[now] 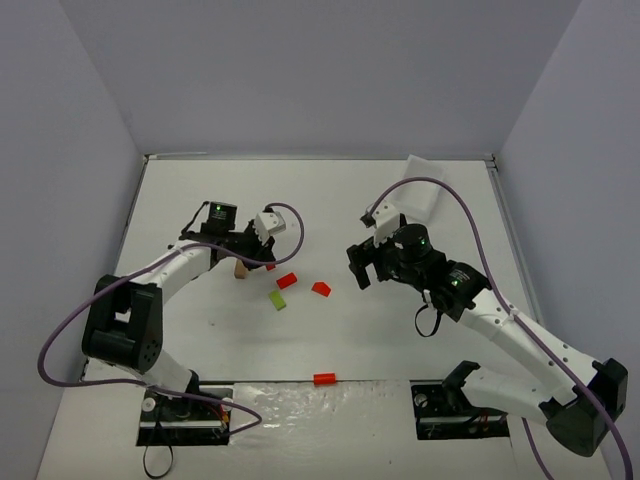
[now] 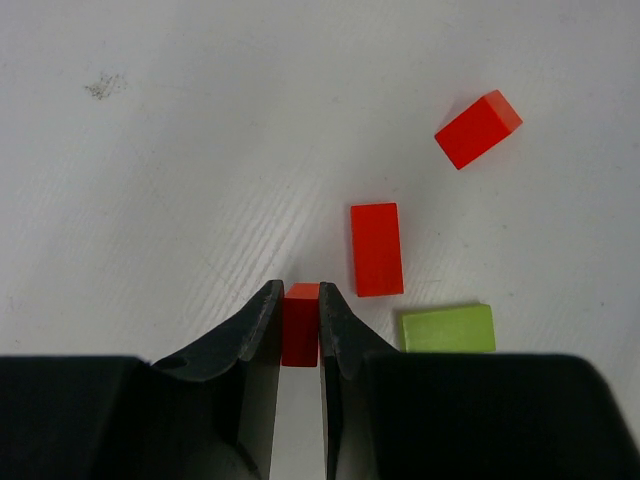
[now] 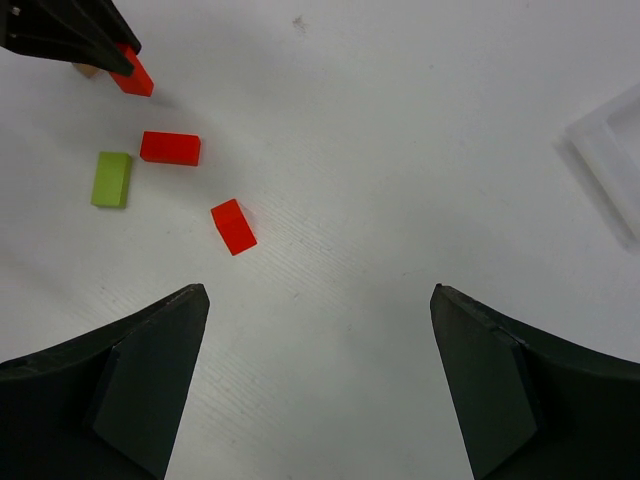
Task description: Build the wood block tower
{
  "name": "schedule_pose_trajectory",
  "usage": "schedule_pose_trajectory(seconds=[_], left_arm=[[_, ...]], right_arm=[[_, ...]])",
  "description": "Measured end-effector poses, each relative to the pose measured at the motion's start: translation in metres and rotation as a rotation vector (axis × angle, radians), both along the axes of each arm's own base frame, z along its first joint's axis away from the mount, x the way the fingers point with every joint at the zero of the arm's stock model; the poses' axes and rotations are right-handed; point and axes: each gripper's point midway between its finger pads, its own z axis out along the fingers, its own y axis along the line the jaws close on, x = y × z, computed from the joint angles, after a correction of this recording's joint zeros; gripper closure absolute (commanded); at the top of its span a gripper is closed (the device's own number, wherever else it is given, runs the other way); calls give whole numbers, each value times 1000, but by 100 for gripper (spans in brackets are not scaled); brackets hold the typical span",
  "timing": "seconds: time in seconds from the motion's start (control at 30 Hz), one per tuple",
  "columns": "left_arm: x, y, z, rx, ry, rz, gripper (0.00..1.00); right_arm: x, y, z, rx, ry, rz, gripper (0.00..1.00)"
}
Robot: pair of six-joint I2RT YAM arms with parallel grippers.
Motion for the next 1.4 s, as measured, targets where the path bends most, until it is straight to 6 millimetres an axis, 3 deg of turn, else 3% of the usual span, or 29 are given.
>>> schedule_pose_trajectory(seconds=[0.17,0.5,1.0,1.4], left_arm=[[10,-6,-7,-5,4,28,95],[27,-6,-13,44,40,34,95],[30,6,-25,127,1,23,95],[26,8,-32,119,7,20,88]], right_arm=[[-2,1,1,12,4,6,9],[-3,1,-2,11,13,7,9],[-4,1,-5,8,17,7,9],[-5,2,-5,12,21,17,9]])
